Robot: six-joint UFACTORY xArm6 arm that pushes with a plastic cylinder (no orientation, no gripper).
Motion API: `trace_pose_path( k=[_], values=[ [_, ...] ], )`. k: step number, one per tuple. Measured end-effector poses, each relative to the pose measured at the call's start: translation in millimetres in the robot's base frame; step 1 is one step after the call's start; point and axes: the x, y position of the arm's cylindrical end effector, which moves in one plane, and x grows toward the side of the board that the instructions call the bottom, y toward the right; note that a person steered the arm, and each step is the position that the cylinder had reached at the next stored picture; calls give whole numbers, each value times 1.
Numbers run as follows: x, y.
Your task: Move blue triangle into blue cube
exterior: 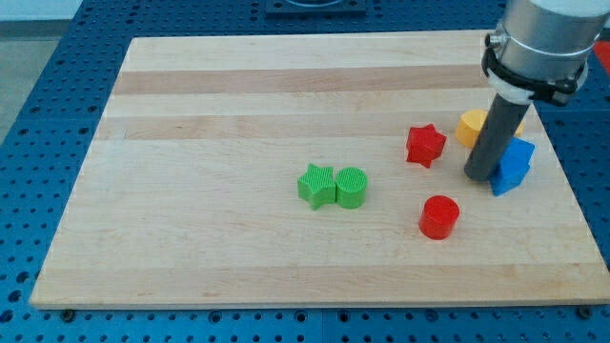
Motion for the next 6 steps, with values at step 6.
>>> trace_pose_path(
  k=[6],
  values=[
    [44,2]
  ],
)
